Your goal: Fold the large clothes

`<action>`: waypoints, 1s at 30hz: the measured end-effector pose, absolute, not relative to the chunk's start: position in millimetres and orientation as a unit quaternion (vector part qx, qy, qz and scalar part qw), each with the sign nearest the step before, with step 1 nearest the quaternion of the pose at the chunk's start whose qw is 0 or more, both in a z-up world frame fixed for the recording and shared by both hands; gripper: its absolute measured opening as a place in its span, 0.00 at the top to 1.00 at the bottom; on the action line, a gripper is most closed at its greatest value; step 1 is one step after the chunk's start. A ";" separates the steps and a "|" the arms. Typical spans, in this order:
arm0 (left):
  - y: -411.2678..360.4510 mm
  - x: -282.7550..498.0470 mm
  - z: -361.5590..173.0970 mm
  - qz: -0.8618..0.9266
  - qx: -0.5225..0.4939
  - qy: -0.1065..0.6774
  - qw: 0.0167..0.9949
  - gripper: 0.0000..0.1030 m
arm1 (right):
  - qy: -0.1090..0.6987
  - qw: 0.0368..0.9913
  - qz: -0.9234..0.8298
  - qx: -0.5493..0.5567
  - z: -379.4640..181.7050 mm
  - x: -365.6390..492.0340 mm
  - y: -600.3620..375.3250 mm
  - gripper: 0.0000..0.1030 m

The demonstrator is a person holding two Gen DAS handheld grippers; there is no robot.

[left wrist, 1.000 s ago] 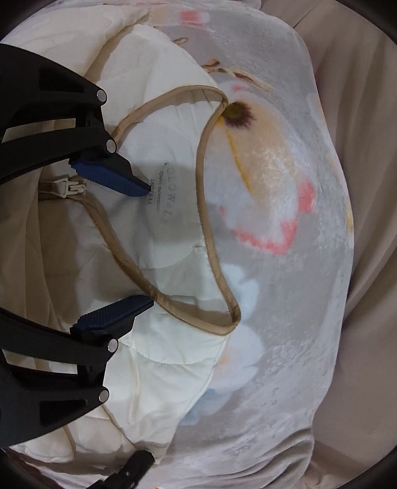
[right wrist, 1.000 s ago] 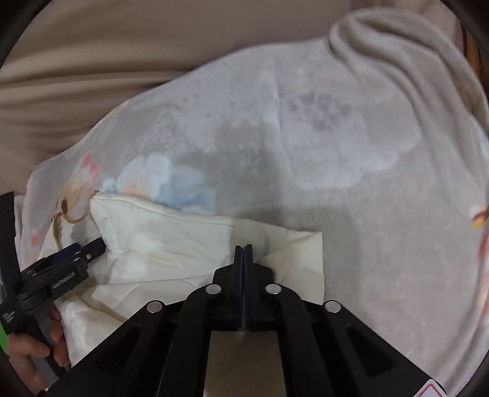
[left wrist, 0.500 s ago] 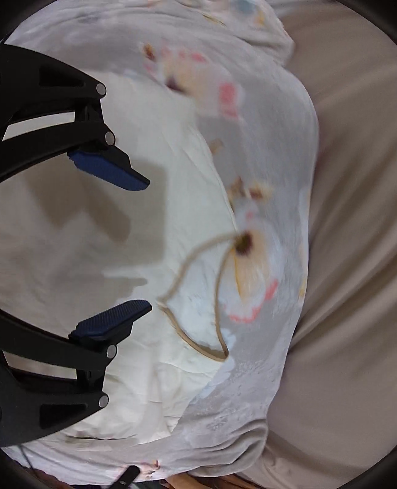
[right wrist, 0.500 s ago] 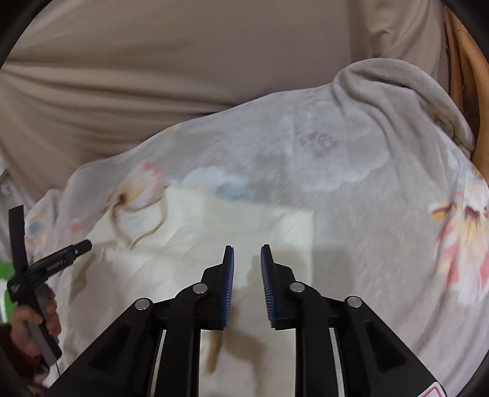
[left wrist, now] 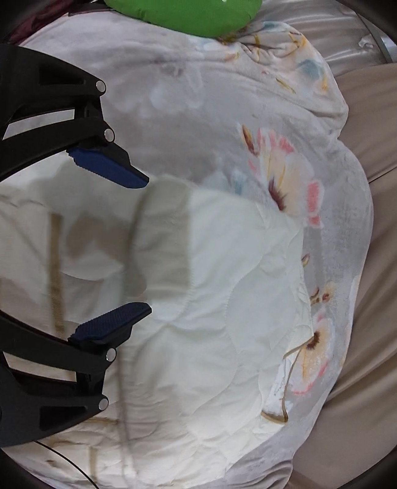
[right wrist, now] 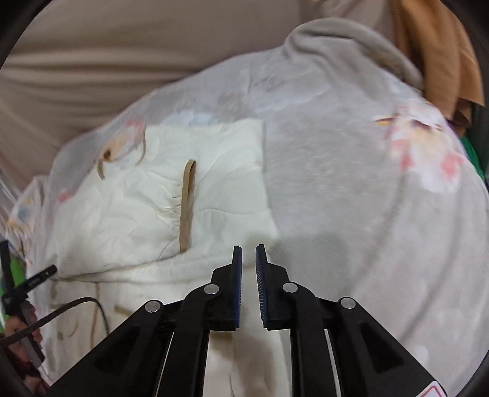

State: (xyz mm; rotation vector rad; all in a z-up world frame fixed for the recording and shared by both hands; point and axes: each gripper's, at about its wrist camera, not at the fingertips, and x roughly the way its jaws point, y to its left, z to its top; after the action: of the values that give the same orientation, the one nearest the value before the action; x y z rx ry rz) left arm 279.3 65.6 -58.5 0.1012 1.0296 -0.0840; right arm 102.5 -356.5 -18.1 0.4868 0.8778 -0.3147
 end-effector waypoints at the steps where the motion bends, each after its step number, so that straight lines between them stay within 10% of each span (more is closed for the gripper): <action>1: 73.9 265.7 -52.9 -0.047 0.040 0.495 0.867 0.27 | 0.418 0.866 -0.150 0.229 -10.1 82.7 -354.5 0.83; 4: 96.5 227.7 -44.9 -0.059 0.019 0.504 0.862 0.18 | 0.423 0.867 -0.148 0.217 -4.7 30.5 -340.4 0.52; 8: 133.6 163.1 -50.8 -0.064 -0.013 0.532 0.844 0.13 | 0.458 0.848 -0.140 0.226 -32.0 -38.9 -311.9 0.35; 19: 190.2 103.6 -111.6 -0.043 -0.152 0.614 0.773 0.13 | 0.475 0.797 -0.129 0.351 -100.7 -97.4 -296.5 0.33; 21: 189.4 104.1 -112.7 -0.049 -0.180 0.610 0.770 0.26 | 0.462 0.798 -0.122 0.367 -100.4 -92.3 -296.5 0.33; 24: 178.2 108.2 -106.1 -0.078 -0.170 0.612 0.768 0.61 | 0.457 0.794 -0.100 0.388 -99.7 -79.7 -293.8 0.49; 26: 173.1 109.9 -98.8 -0.089 -0.155 0.612 0.770 0.78 | 0.465 0.789 -0.091 0.390 -100.7 -74.2 -291.0 0.93; 30: 172.4 102.0 -71.7 -0.114 -0.157 0.588 0.785 0.88 | 0.439 0.811 -0.083 0.378 -79.0 -84.5 -287.4 0.95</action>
State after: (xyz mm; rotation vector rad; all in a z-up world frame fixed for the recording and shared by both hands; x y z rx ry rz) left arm 102.0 172.4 -71.7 -0.3392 1.2678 -0.2453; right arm -84.5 -287.4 -79.0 0.8079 0.9369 -0.1765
